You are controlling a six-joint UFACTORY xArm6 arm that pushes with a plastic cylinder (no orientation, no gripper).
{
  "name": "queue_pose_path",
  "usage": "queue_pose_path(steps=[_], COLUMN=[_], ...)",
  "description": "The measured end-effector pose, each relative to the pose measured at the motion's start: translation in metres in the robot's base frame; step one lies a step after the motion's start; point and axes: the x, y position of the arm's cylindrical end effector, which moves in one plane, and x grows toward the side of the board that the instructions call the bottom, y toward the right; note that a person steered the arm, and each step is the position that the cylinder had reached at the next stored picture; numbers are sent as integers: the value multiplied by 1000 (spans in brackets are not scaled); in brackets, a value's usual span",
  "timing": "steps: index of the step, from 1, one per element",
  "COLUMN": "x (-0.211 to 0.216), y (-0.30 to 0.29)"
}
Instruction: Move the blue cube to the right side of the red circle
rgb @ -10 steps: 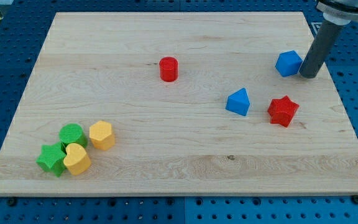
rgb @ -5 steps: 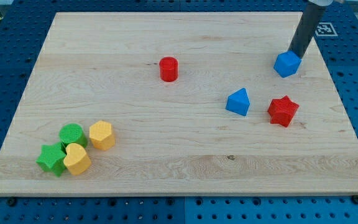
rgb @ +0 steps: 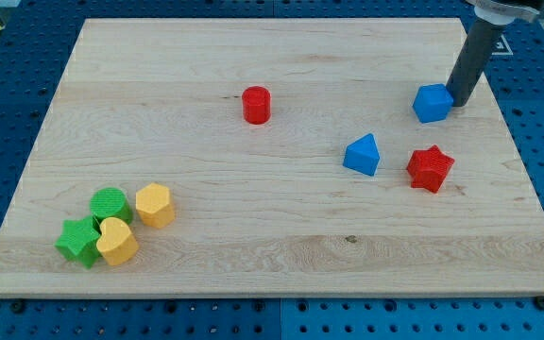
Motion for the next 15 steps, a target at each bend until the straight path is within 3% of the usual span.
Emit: queue_pose_path(steps=[15], x=[38], y=[-77])
